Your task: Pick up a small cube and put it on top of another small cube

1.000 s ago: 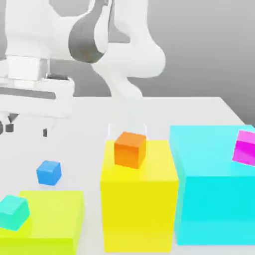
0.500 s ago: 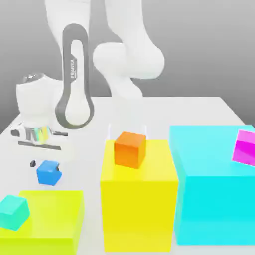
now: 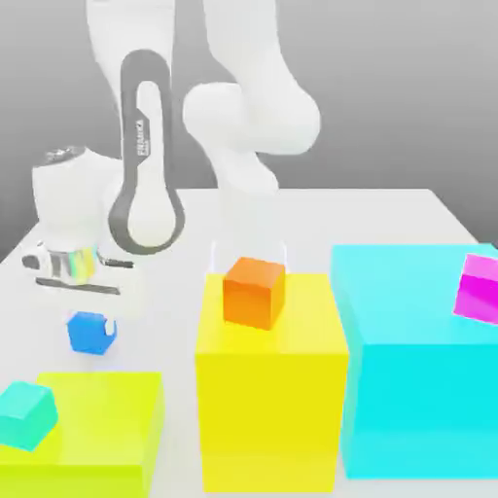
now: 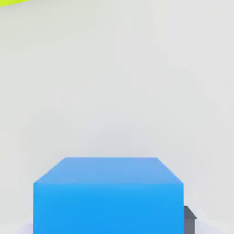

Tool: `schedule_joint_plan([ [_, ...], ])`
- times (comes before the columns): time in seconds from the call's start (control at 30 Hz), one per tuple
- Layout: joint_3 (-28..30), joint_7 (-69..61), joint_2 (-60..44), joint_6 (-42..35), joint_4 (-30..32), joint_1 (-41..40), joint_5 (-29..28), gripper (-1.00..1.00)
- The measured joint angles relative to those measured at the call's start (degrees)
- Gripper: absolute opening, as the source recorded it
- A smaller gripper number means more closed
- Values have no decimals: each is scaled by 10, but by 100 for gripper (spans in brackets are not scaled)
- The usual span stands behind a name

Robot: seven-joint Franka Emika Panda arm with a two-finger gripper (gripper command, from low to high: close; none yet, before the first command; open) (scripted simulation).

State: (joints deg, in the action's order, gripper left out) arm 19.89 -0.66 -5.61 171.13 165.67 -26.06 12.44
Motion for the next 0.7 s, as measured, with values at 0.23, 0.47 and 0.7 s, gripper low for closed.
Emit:
schedule_joint_plan([
  [0.23, 14, 123, 85, -69, 14, -27, -165, -100],
  [0.47, -9, 180, 63, -180, -117, 22, -155, -100],
  [0.7, -44, 229, 31, -295, -262, 69, -126, -100],
])
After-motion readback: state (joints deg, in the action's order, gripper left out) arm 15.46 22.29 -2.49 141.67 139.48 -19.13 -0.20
